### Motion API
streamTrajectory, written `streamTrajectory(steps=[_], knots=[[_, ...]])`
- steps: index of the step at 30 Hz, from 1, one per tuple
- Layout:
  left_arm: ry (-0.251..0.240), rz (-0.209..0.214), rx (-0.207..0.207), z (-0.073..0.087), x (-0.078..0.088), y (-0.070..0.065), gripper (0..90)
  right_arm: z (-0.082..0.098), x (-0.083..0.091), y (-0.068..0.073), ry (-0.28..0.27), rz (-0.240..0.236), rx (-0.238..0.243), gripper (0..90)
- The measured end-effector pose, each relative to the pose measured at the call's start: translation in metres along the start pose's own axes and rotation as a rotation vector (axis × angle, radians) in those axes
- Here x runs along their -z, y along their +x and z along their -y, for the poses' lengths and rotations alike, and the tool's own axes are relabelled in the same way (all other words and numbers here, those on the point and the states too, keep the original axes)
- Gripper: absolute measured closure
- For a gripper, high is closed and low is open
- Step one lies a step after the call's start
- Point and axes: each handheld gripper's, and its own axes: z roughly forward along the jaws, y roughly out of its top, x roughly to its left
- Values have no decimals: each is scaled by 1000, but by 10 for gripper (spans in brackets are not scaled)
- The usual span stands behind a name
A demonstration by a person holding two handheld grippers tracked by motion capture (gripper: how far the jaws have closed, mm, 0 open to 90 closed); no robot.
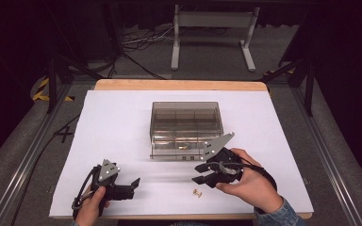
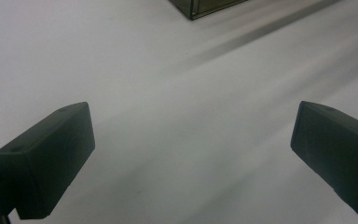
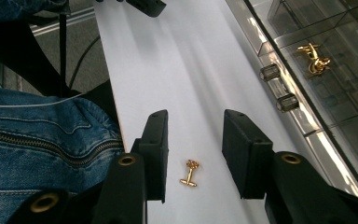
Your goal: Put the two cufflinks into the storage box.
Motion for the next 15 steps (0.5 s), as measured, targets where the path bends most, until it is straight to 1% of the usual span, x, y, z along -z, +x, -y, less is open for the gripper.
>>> streamTrajectory(steps=[2, 4, 6, 9, 15], knots=[[-1, 1, 0, 0, 0, 0, 4, 4, -3, -1, -14, -8, -5, 616], [-1, 1, -1, 0, 1, 0, 4, 7, -9, -1, 4, -5, -8, 617], [-3, 1, 0, 0, 1, 0, 4, 9, -13, -2, -2, -24, -9, 618], [-5, 1, 2, 0, 1, -1, 4, 11, -21, -2, 20, -28, -10, 617], [-4, 4, 1, 0, 2, 0, 4, 15, -32, -1, 31, -51, -5, 612]])
